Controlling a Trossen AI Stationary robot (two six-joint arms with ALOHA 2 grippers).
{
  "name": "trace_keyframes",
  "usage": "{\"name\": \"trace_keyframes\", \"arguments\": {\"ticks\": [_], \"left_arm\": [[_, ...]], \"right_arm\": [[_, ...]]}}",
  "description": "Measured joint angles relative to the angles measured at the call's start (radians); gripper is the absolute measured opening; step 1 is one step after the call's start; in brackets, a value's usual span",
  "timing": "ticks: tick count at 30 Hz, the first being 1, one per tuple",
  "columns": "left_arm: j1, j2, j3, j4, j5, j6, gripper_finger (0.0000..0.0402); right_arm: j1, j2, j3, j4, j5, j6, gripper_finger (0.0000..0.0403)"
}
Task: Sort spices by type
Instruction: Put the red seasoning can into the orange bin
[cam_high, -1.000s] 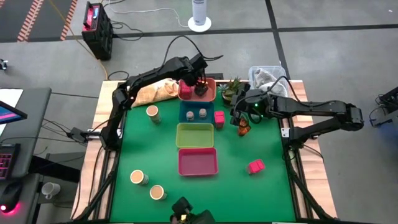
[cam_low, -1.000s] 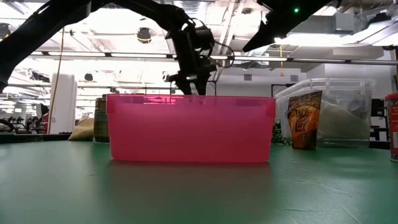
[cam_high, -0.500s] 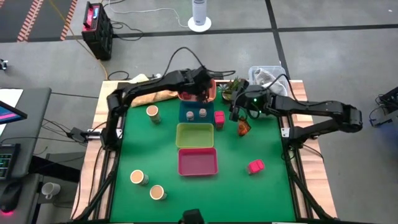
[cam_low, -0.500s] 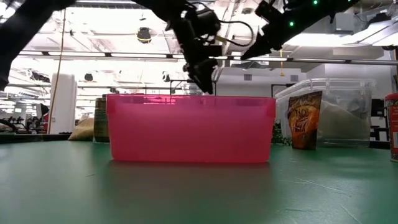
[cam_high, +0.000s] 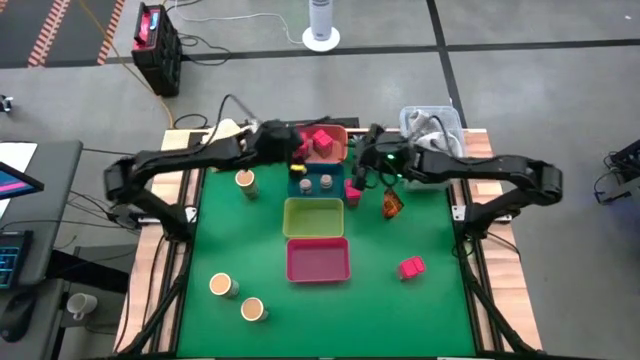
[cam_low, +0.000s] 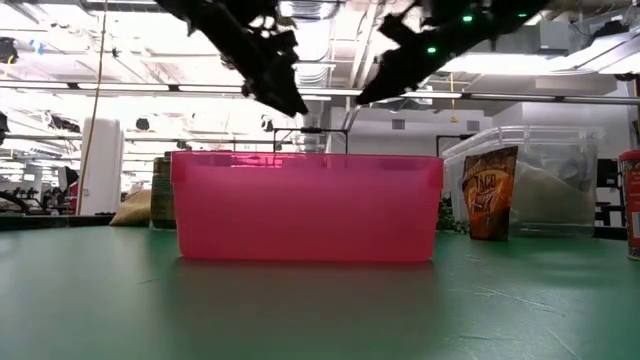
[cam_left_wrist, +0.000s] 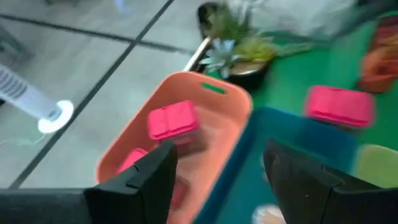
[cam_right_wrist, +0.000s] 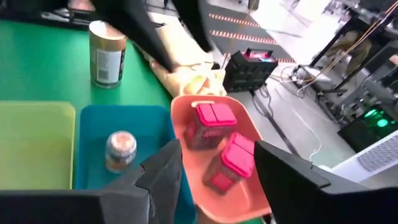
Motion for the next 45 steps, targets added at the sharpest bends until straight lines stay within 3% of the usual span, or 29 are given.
{"name": "trace_keyframes", "arguments": {"ticks": [10,16,24,30,39,45], "left_arm": [[-0.126,-0.237,-0.224,0.035,-0.01,-0.088,0.0226],[-0.187,-0.284,-0.319,0.041,-0.075,-0.088,0.0226],[-0.223,-0.324,-0.4,0.052,-0.087,-0.103,0.0226],[-0.259,-0.357,-0.434,0.069,-0.128,-0.101,0.0226],[-0.27,-0.379,-0.443,0.088,-0.147,-0.078,0.0226],[-0.27,-0.379,-0.443,0.087,-0.161,-0.073,0.0226]], "right_arm": [[-0.109,0.325,0.327,-0.237,0.0,0.031,0.0216],[-0.16,0.477,0.49,-0.425,-0.001,-0.064,0.0216],[-0.209,0.608,0.675,-0.63,-0.026,-0.177,0.0216],[-0.245,0.666,0.72,-0.679,-0.029,-0.227,0.0216],[-0.248,0.686,0.725,-0.659,-0.154,-0.261,0.0216],[-0.233,0.7,0.723,-0.646,-0.163,-0.264,0.0216]]}}
